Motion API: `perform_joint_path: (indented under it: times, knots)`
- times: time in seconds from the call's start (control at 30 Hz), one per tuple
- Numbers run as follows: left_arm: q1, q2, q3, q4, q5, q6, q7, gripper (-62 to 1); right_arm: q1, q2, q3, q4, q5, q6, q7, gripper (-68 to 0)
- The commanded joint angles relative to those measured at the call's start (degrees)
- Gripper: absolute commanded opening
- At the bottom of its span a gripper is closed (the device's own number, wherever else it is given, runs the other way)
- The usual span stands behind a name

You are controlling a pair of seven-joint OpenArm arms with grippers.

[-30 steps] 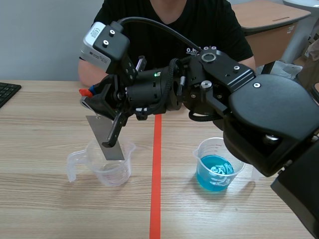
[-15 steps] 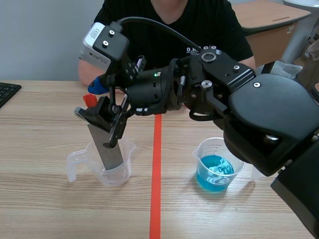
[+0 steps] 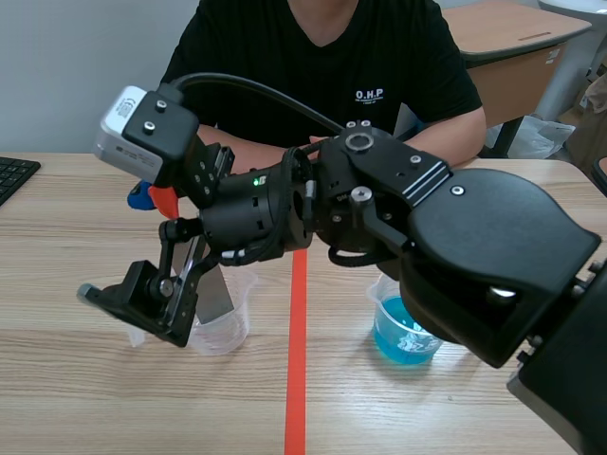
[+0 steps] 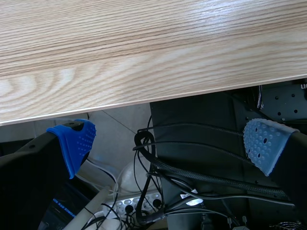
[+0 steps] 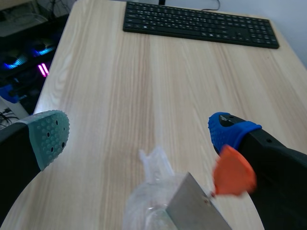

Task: Do the redox reaction experiment.
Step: 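Return to the home posture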

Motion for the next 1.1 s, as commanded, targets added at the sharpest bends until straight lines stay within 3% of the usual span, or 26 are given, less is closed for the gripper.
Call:
perform_joint_path:
  times: [0.0, 0.13, 0.27, 0.5, 0.6, 0.83, 1.07]
  knots:
    - [0.13, 0.13, 0.07, 1.03, 0.07, 0.07, -0.59, 1.4, -0.26, -0.20, -0.17, 1.42, 1.55, 0.44, 0.87, -8.1]
    - [0.13, 0.13, 0.07, 1.03, 0.07, 0.04, -0.55, 1.4, -2.40, -0.20, -0.83, 2.08, 1.86, 0.44, 1.09, -7.9]
    - [0.13, 0.13, 0.07, 1.03, 0.04, 0.04, -0.55, 1.4, -4.13, -0.15, -0.83, 3.80, 3.23, 0.44, 1.64, 0.4]
    - [0.13, 0.11, 0.07, 1.03, 0.07, 0.04, -0.55, 1.4, -4.37, 2.60, -0.74, 11.98, 7.65, 0.44, 3.65, 0.4]
    - [0.13, 0.11, 0.07, 1.03, 0.07, 0.07, -0.48, 1.4, -4.37, 6.62, -0.66, 16.22, 9.53, -2.54, 3.76, 0.4]
    - [0.13, 0.13, 0.07, 1.03, 0.07, 0.04, 0.44, 1.4, -6.25, 18.34, 3.30, 22.21, 12.26, -13.00, 8.26, 0.4]
    - [0.13, 0.13, 0.07, 1.03, 0.07, 0.04, 0.66, 1.4, -12.55, 27.02, 11.43, 24.55, 15.32, -16.22, 9.94, 0.4]
